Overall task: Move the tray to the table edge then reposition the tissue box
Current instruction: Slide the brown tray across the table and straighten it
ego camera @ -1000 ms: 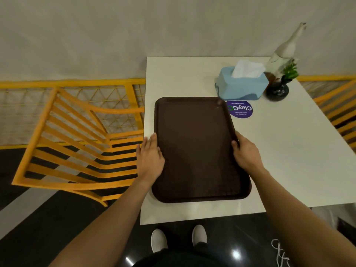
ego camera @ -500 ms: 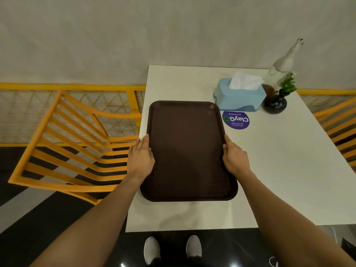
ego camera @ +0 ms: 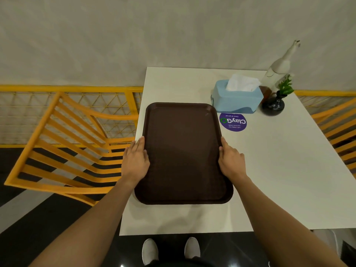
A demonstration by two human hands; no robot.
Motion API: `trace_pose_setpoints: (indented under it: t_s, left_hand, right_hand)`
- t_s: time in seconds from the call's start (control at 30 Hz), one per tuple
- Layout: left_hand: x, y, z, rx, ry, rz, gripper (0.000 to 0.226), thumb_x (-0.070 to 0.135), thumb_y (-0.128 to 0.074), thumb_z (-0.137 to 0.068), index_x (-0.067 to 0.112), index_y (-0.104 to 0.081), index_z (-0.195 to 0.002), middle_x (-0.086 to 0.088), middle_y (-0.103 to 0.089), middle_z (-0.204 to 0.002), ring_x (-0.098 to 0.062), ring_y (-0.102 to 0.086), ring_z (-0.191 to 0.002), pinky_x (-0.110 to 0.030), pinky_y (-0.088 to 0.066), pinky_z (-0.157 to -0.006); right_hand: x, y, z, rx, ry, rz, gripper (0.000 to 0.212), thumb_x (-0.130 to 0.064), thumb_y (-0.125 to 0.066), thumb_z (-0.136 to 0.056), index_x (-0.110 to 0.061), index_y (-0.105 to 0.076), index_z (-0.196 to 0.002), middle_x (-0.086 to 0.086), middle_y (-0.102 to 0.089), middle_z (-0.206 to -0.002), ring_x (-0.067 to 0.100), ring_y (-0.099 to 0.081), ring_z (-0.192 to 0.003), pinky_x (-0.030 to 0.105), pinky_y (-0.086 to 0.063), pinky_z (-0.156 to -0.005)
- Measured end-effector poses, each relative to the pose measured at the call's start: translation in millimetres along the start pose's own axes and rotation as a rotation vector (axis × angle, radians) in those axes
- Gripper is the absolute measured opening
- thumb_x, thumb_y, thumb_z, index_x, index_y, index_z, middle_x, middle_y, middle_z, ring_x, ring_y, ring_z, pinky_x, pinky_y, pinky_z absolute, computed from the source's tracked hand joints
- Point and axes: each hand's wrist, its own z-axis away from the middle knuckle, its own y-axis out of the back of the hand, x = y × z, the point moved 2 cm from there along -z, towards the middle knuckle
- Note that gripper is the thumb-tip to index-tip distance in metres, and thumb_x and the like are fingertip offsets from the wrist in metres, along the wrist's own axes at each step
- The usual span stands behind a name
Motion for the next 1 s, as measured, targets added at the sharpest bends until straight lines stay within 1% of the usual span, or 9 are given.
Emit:
trace_pose_setpoints:
  t_s: [0.1,0.23,0.37,0.43,0.53,0.63,0.8,0.9,1.0]
  left_hand:
    - [-1,0,-1,0.006,0.002,0.008,0.054,0.023,-0.038,-0.106,0.011,-0.027,-0.158,-0.011,-0.041,-0.158,-0.028,-0.028,-0.150,-0.046,-0.024,-0.122]
    - [-1,0,0,0.010,-0.003,0.021,0.054,0.022,-0.039,-0.106,0.010,-0.029,-0.157,-0.010,-0.041,-0.157,-0.027,-0.029,-0.150,-0.045,-0.026,-0.122]
    - [-1,0,-1,0.005,0.001,0.029,0.053,0.023,-0.038,-0.106,0.011,-0.029,-0.157,-0.009,-0.041,-0.157,-0.027,-0.028,-0.150,-0.045,-0.026,-0.122]
    - [-1,0,0,0.000,-0.001,0.032,0.053,0.022,-0.037,-0.106,0.010,-0.029,-0.157,-0.010,-0.042,-0.157,-0.028,-0.028,-0.150,-0.046,-0.026,-0.121]
    - [-2,-1,-1,-0.004,-0.003,0.035,0.053,0.021,-0.037,-0.106,0.010,-0.030,-0.157,-0.010,-0.042,-0.157,-0.028,-0.029,-0.150,-0.046,-0.027,-0.121]
    - [-2,0,-1,-0.003,0.004,0.034,0.053,0.021,-0.037,-0.106,0.010,-0.030,-0.157,-0.010,-0.043,-0.156,-0.029,-0.030,-0.149,-0.046,-0.028,-0.121]
    - [-1,1,0,-0.008,0.009,0.052,0.054,0.021,-0.038,-0.105,0.011,-0.029,-0.157,-0.009,-0.041,-0.158,-0.027,-0.029,-0.150,-0.046,-0.028,-0.121]
    - [0,2,0,-0.019,0.015,0.119,0.055,0.021,-0.041,-0.105,0.012,-0.028,-0.158,-0.010,-0.040,-0.158,-0.028,-0.028,-0.150,-0.047,-0.030,-0.120]
    - [-1,5,-2,-0.037,0.018,0.217,0.057,0.022,-0.047,-0.104,0.014,-0.029,-0.157,-0.010,-0.039,-0.157,-0.029,-0.033,-0.146,-0.047,-0.034,-0.118]
  right_hand:
    - [0,-1,0,-0.002,0.000,0.019,0.051,-0.036,-0.026,-0.109,-0.019,-0.028,-0.157,0.010,-0.065,-0.126,0.032,-0.063,-0.110,0.054,-0.043,-0.101]
    - [5,-3,2,0.039,0.007,0.065,0.053,-0.041,-0.027,-0.108,-0.019,-0.033,-0.155,0.011,-0.054,-0.137,0.032,-0.050,-0.121,0.052,-0.041,-0.100]
    - [7,-7,0,-0.005,0.044,0.044,0.060,-0.051,-0.024,-0.106,-0.021,-0.024,-0.158,0.003,-0.030,-0.162,0.028,-0.027,-0.147,0.053,-0.023,-0.116]
    - [9,-10,-1,-0.045,0.046,0.045,0.063,-0.053,-0.021,-0.106,-0.021,-0.015,-0.160,0.000,-0.019,-0.167,0.026,-0.015,-0.153,0.053,-0.013,-0.119]
    - [11,-12,-2,-0.095,0.042,0.045,0.063,-0.051,-0.018,-0.107,-0.022,-0.006,-0.162,-0.001,-0.009,-0.169,0.024,-0.005,-0.155,0.056,-0.005,-0.120]
    - [10,-13,-2,-0.121,0.046,0.040,0.063,-0.049,-0.020,-0.107,-0.022,-0.002,-0.161,0.000,-0.006,-0.169,0.025,-0.002,-0.155,0.057,-0.003,-0.121]
    - [10,-12,-2,-0.110,0.050,0.037,0.063,-0.047,-0.021,-0.107,-0.020,-0.003,-0.161,0.001,-0.009,-0.169,0.027,-0.005,-0.155,0.058,-0.004,-0.121]
    - [8,-11,-2,-0.100,0.049,0.026,0.063,-0.047,-0.024,-0.107,-0.020,-0.007,-0.161,0.003,-0.013,-0.168,0.029,-0.008,-0.154,0.057,-0.007,-0.121]
    - [8,-7,-2,-0.108,0.036,-0.001,0.065,-0.049,-0.029,-0.106,-0.020,-0.009,-0.161,0.003,-0.013,-0.168,0.030,-0.009,-0.154,0.056,-0.009,-0.122]
